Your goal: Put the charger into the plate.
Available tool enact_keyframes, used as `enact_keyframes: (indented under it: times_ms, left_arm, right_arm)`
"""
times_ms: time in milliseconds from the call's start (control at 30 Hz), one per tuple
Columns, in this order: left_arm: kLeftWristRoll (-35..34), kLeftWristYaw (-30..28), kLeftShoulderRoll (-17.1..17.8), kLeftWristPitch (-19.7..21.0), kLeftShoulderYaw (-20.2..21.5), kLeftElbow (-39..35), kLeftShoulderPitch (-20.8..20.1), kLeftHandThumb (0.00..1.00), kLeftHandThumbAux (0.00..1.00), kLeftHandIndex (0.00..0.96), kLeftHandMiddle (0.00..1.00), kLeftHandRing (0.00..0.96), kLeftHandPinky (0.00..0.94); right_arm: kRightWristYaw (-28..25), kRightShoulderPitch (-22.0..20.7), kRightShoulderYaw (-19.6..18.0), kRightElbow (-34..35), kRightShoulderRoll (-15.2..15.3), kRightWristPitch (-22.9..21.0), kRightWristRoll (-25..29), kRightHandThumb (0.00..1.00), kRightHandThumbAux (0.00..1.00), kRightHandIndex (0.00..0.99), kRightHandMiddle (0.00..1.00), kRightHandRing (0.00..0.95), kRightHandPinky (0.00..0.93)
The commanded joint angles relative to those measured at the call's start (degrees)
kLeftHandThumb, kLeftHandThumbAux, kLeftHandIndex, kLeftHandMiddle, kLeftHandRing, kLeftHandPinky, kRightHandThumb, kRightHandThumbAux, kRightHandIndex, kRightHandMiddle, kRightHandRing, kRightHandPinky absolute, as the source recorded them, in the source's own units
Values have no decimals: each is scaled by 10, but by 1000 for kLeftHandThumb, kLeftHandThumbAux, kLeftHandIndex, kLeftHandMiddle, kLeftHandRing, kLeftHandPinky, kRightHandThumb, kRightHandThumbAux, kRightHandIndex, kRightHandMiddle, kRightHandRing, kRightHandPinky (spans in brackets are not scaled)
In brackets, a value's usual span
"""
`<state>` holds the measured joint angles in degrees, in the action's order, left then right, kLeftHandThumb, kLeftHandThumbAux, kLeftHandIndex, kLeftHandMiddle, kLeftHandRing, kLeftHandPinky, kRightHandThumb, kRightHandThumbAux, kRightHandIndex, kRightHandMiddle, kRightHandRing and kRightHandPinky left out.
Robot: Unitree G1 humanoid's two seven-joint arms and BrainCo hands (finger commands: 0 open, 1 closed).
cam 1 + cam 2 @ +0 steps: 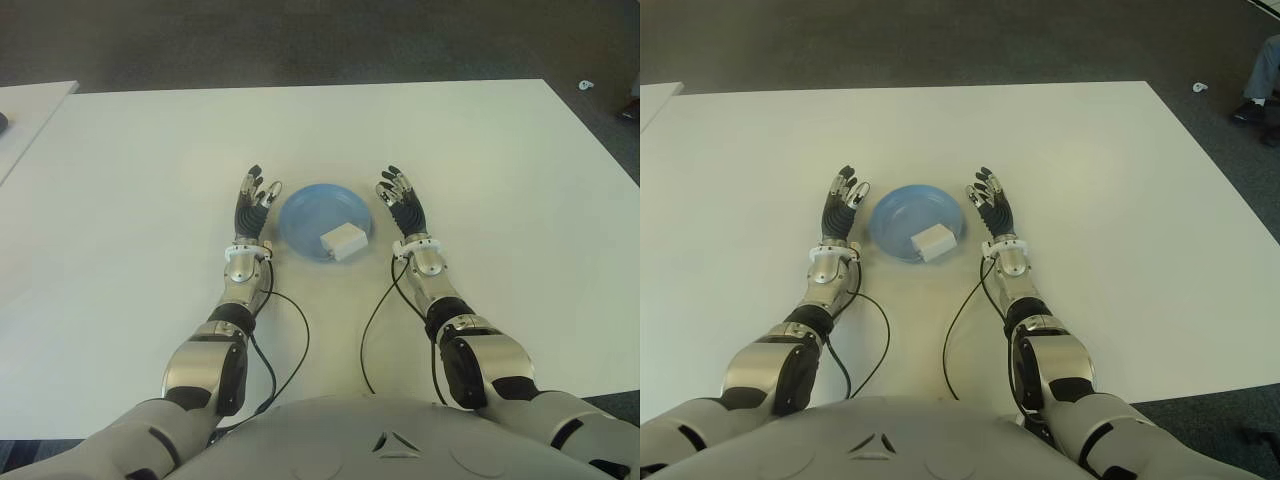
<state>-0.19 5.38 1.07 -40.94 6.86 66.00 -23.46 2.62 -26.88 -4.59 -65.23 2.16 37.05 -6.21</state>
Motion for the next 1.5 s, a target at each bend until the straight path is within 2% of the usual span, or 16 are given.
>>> enact_keyframes:
  times_ms: [33, 467, 1133, 1500]
  left_arm:
    - [-8, -17, -12, 40, 7, 44, 32, 0, 454, 0, 0, 0, 0]
    - [-7, -38, -9, 54, 14, 46, 28, 0, 476, 0, 0, 0, 0]
    - [-1, -56, -4, 45, 8, 40, 34, 0, 495, 0, 0, 0, 0]
    - [1, -71, 0, 53, 7, 45, 33, 0, 486, 0, 0, 0, 0]
  right_arm:
    - [2, 81, -6, -49, -1, -46, 11, 0, 482, 62, 153, 149, 150]
    - [13, 81, -8, -49, -3, -41, 7, 0, 464, 56, 149, 147, 139]
    - [12, 82, -12, -48, -5, -41, 11, 0, 462, 57, 141, 142, 153]
    - [13, 82, -14, -49, -4, -44, 12, 0, 455, 50, 104, 104, 112]
